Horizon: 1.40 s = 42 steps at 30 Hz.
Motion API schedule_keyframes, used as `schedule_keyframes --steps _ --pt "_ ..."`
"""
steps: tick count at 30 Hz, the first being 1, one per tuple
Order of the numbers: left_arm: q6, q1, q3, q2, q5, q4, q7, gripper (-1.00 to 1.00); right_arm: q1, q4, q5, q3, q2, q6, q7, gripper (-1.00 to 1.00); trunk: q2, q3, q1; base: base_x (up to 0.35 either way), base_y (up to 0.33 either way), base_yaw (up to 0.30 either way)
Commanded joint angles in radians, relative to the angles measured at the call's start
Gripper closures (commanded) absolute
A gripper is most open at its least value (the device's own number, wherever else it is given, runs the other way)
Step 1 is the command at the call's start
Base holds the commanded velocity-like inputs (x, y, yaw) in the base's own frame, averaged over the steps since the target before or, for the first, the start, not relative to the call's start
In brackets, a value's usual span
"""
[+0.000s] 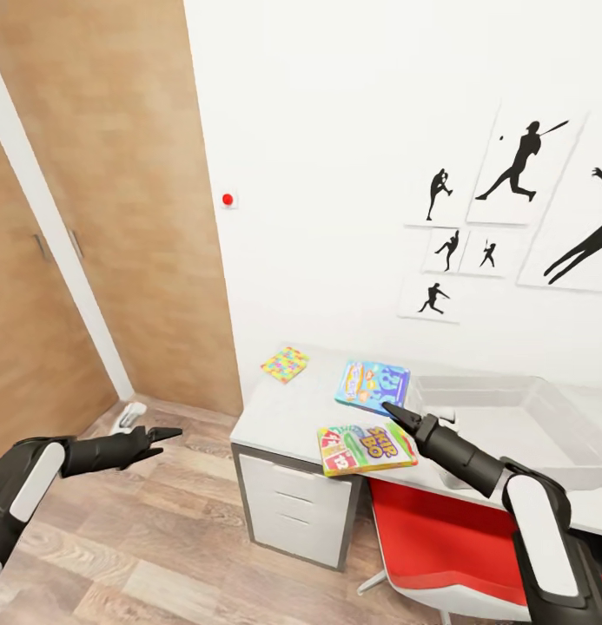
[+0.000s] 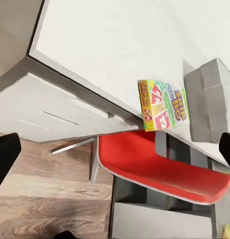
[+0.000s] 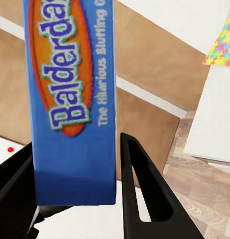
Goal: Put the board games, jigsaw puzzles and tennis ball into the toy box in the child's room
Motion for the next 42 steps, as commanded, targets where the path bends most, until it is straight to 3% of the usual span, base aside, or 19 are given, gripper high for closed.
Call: schedule_keyframes --steps 1,8,13,16,26,33,42 --pt "0.003 -0.001 0.001 0.003 -0.008 0.0 -0.033 -1.0 -0.001 0.002 0.0 -0.009 0.0 0.007 0.01 1.0 -0.002 -0.002 0.001 0.0 0.0 -0.026" --pt "0.003 0.001 0.002 0.011 -0.003 0.0 -0.126 -1.0 -0.001 0.006 0.002 -0.031 0.0 0.006 0.012 1.0 -0.002 -0.002 0.001 0.0 0.0 -0.005" --pt "0.001 -0.001 0.005 0.025 -0.007 -0.014 -0.278 -1.0 -0.001 0.006 -0.001 -0.098 -0.001 0.013 0.012 1.0 -0.002 -0.003 0.001 0.0 0.0 -0.023" --pt "-0.004 -0.003 0.005 0.027 -0.01 -0.015 -0.317 -1.0 -0.001 0.006 -0.001 -0.125 -0.002 0.02 0.012 1.0 -0.002 -0.006 0.001 0.0 0.0 -0.12" --pt "-0.008 -0.004 0.003 0.03 -0.012 -0.016 -0.338 -1.0 -0.001 0.008 -0.001 -0.143 -0.001 0.023 0.013 1.0 -0.002 -0.018 0.001 -0.078 0.0 -0.163" --pt "-0.008 -0.004 0.004 0.051 -0.012 -0.015 -0.339 -1.0 -0.001 0.008 -0.001 -0.143 -0.001 0.023 0.015 1.0 -0.002 -0.027 0.001 -0.038 0.0 -0.176" --pt "-0.007 -0.004 0.006 0.058 -0.012 -0.015 -0.34 -1.0 -0.001 0.013 -0.001 -0.144 -0.001 0.022 0.017 1.0 -0.002 -0.038 0.001 -0.002 0.0 -0.18"
